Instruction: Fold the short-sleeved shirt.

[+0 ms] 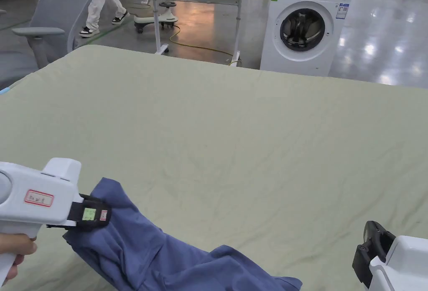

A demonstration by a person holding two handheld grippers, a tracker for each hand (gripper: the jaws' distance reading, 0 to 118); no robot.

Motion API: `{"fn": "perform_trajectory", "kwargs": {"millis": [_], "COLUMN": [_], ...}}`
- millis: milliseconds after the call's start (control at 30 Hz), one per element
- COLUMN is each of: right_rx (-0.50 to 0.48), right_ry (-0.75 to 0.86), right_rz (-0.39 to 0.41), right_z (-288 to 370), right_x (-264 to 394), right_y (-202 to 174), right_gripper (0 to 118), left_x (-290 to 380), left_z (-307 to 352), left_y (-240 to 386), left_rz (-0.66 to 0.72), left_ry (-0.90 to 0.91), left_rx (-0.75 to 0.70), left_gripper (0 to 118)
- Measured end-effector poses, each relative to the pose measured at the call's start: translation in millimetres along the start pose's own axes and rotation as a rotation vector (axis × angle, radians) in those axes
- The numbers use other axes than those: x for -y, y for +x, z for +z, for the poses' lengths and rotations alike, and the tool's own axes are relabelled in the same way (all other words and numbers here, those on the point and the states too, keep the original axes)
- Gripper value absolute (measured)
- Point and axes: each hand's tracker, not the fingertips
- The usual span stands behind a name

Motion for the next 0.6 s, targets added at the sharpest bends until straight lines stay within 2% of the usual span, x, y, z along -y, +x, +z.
{"fn": "perform_trajectory", "kwargs": {"millis": [233,433,600], "right_rx": [0.001,0.016,0.031], "right_ry": [0.001,-0.003,-0.004], "right_rz": [0.000,-0.007,-0.013], "right_z": [1,5,10], "right_x": [1,3,5], "right_y": [1,7,12], "right_gripper": [0,0,0], "left_x": [7,23,39], "left_z": [-18,-60,-93], "left_y": [91,160,195], "left_rz": [-0.179,-0.278,-0.295], "left_ry": [-0.054,-0.134,-0.173], "left_rx": [-0.006,0.036,0.057], "left_gripper": [11,11,11]}}
